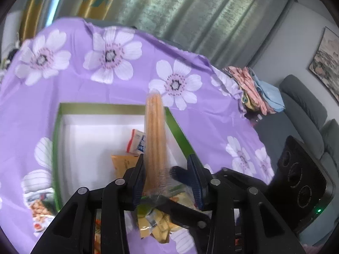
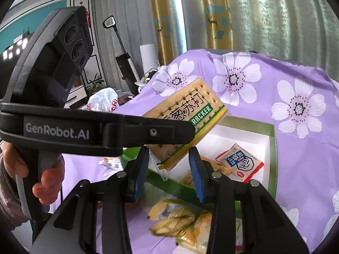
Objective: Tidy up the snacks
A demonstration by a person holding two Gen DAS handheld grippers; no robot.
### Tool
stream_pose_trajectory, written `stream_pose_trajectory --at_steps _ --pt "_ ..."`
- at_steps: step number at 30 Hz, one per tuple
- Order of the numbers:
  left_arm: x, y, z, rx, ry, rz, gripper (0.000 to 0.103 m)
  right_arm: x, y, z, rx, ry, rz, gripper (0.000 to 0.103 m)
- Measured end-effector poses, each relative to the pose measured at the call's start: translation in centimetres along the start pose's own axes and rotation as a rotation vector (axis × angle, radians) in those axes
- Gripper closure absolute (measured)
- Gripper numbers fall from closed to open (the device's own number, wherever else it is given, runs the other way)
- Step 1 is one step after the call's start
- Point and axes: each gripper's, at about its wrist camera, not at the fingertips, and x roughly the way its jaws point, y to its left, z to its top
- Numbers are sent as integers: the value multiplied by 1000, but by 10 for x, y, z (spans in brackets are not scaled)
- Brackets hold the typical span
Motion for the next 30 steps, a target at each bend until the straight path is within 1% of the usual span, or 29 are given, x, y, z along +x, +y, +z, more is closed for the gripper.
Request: stream_pose_trajectory --at_steps 1,2,3,5,7,8,9,10,11,12,14,16,21,25,30 --pt "5 1 0 3 7 16 70 5 -1 1 2 3 13 66" --pt "11 2 0 13 16 40 70 10 -3 2 -1 9 1 66" --pt "16 5 0 6 21 46 70 13 -4 3 -3 15 -2 65" --pt "27 17 4 -33 37 58 70 25 -9 2 12 39 -8 65" --pt "33 26 6 -55 36 105 69 35 -18 1 39 56 -13 65" --pt "34 32 7 -75 46 120 66 37 -21 0 49 61 -19 65" --pt "34 36 6 -88 51 130 56 38 -25 -1 63 68 -21 64" --pt "30 40 5 -99 47 152 48 39 -29 -3 77 80 -28 62" --pt "28 42 4 -100 43 169 30 39 -32 -5 88 87 -40 61" --pt "25 44 3 -101 38 180 21 36 -36 -8 99 89 -50 59" --pt "15 47 -1 -105 27 185 21 28 -43 -14 124 87 -61 55" --pt "4 48 -5 -103 18 207 21 16 -49 -20 145 79 -85 51" --pt "-21 50 -19 -99 3 247 18 -12 -61 -35 191 72 -140 45" --pt "-39 50 -33 -103 0 280 18 -36 -67 -49 224 70 -181 43" --pt "-61 56 -56 -150 -2 297 18 -67 -69 -68 270 71 -216 41"
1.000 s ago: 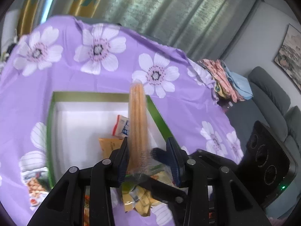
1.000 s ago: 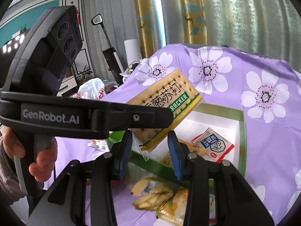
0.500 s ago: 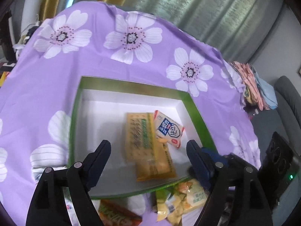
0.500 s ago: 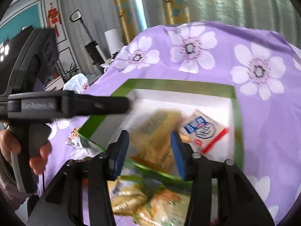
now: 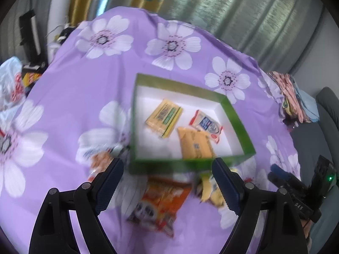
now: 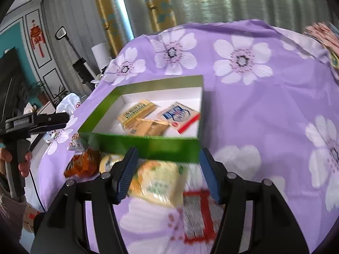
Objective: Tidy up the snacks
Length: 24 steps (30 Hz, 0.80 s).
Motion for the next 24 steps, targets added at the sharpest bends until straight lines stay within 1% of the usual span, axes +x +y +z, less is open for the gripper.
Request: stream_pose_trajectory --at_steps 8,11,13,17,21,24 --pt "-28 37 -39 -94 16 48 18 -38 -15 -33 49 15 -52 40" --pt "-34 39 -54 -102 38 35 18 -49 -19 -39 55 13 -73 40" --pt "-35 36 -63 -95 55 13 18 -57 -22 -42 61 10 -83 40" --pt "-26 12 -80 -67 120 -76 18 -64 -26 -49 64 16 -89 40" --pt "-10 -31 -95 0 196 -164 18 -63 -29 -60 69 36 -74 40" --pt "4 -63 -101 13 253 -243 18 -60 -35 -70 92 47 -53 40"
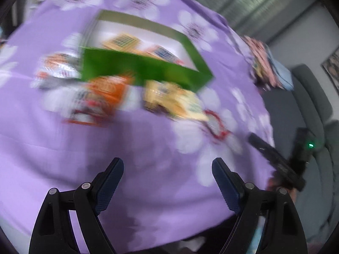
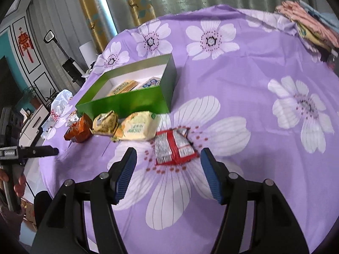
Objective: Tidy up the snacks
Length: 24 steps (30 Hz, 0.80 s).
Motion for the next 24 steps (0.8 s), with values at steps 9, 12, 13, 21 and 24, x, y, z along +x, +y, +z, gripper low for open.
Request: stream_pose_trajectory --at_steps 9,12,13,21,24 --pt "74 -66 30 9 66 -81 18 20 -39 -8 97 30 113 47" --pt "99 -71 36 -49 89 -107 18 33 -62 -7 208 53 195 53" --pt "105 -71 37 -65 96 -107 18 39 -69 -7 247 60 229 55" --pt "133 -73 36 -68 106 -75 27 71 -72 -1 289 132 335 66" --pt "135 -77 37 -12 85 -49 32 82 -72 1 272 163 355 78"
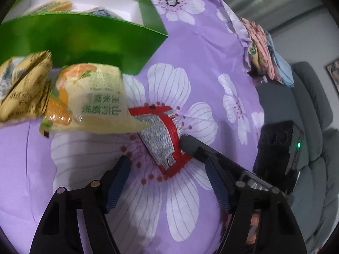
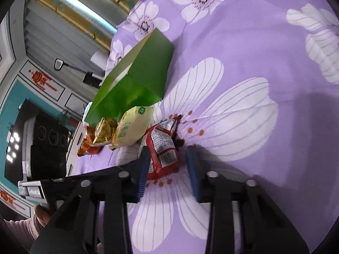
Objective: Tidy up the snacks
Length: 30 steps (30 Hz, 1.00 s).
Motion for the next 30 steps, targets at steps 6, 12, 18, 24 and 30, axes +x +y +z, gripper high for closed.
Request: stream_pose_trajectory --at_steps 6,12,18,24,30 --pt "12 -10 0 120 8 79 57 11 -5 2 -10 42 59 89" --pt "9 -4 2 132 12 91 76 7 2 -5 -74 40 58 90" --pt "-8 -22 -16 207 4 105 76 -9 11 -25 -90 18 43 91" --pt "-33 -41 -36 258 -48 56 76 -40 26 -49 -78 -55 54 91" --pt "-67 -52 -40 314 -116 -6 76 -69 58 -59 -140 -140 24 91"
